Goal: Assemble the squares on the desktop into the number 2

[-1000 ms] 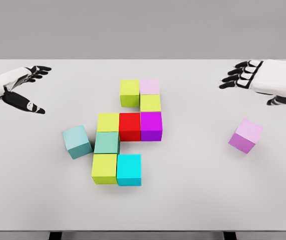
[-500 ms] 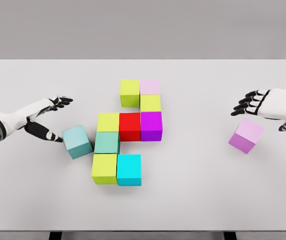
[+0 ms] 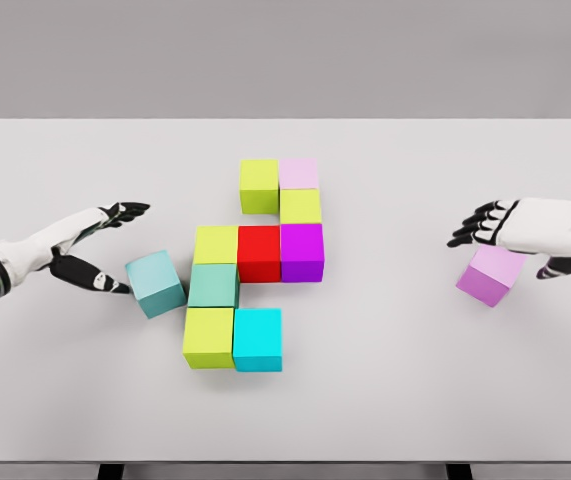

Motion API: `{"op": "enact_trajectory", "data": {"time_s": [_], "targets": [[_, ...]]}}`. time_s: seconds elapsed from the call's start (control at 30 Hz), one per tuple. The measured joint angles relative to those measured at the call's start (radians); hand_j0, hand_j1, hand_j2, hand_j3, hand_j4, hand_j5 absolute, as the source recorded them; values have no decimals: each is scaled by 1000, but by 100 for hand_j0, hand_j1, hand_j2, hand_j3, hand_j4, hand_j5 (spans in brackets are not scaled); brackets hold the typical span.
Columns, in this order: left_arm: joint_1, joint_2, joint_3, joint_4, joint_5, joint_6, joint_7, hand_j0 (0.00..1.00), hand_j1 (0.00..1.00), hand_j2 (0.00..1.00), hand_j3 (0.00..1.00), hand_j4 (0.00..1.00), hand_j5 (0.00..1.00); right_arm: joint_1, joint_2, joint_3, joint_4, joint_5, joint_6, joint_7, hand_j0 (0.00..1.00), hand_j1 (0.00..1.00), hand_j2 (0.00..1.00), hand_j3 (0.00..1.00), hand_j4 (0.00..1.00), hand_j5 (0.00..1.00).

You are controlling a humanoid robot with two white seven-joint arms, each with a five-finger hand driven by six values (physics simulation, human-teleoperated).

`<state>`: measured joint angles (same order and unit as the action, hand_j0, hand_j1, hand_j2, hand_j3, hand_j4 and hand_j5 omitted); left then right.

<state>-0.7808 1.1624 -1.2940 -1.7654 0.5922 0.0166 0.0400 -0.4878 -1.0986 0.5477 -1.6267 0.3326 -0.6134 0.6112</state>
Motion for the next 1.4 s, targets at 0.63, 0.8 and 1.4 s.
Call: {"op": "enact_trajectory", "data": {"time_s": [0.63,0.8,1.4], "targets": [[3,56,-105,2,2,-259,-7,100,100,100,100,100,100,-14,82,44,101,110,0,0,100,100,100,100,100,100],[9,49,-106,2,0,-244,25,100,100,100,100,100,100,-15,97,47,102,134,0,0,100,100,100,100,100,100],[37,-33,-116,4,-3,-204,71,100,100,100,100,100,100,-18,108,47,102,170,0,0,69,69,69,69,69,69]]}}
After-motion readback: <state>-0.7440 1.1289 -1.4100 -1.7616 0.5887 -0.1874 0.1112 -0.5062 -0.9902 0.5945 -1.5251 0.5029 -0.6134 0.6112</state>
